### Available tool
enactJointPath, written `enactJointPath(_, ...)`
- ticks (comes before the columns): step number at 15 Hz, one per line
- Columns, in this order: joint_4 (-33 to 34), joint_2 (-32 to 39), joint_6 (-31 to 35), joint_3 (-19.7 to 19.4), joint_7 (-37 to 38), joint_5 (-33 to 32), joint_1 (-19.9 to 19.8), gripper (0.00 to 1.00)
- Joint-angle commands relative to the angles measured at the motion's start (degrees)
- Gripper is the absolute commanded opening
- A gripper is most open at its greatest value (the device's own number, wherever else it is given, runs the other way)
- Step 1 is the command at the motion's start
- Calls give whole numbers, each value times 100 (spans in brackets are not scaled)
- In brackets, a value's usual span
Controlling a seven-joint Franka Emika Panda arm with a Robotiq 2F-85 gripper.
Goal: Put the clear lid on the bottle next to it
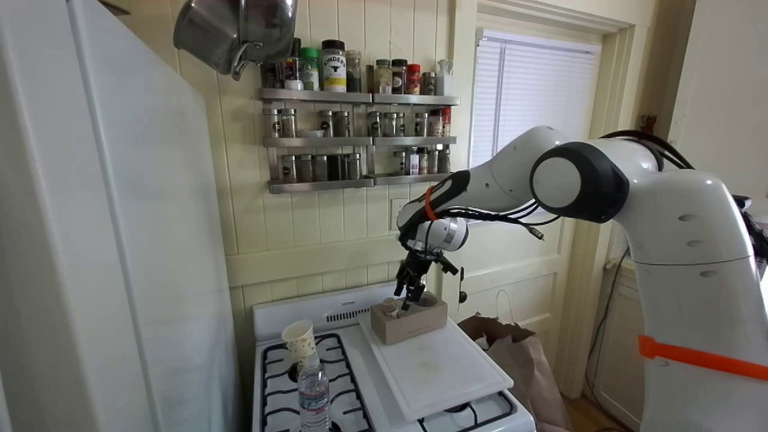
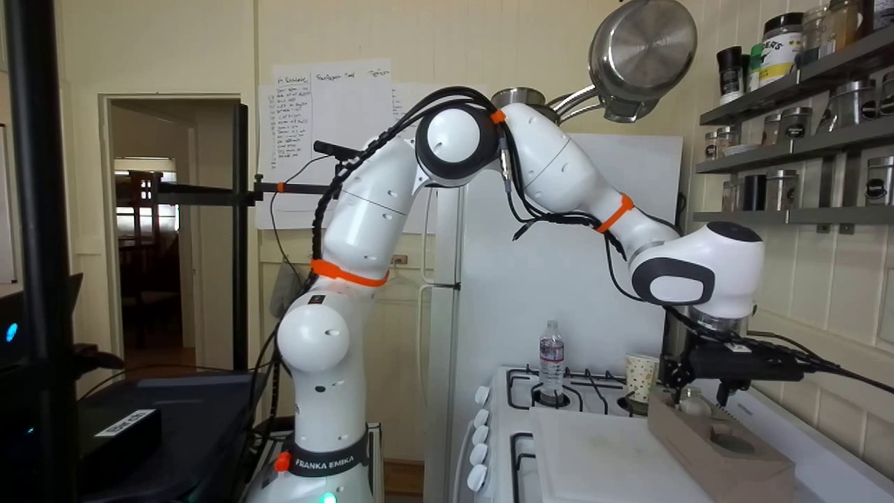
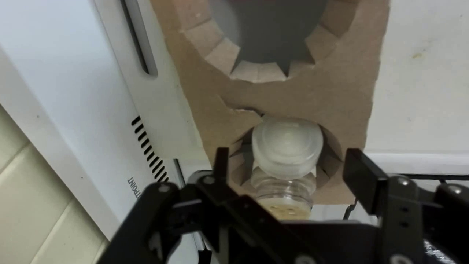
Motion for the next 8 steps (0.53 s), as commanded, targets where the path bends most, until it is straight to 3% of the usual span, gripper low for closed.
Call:
enactJointPath(1,114,167,24,214,236,-284,-206,81)
enactJointPath(2,131,204,27,234,272,-327,-227,75)
enactJointPath(4,156,252,7,273,308,-394,-272,49)
enactJointPath(6,177,283,12,309,359,-437,-298,31)
enactJointPath(8,127,223,42,348,336,-440,-326,24)
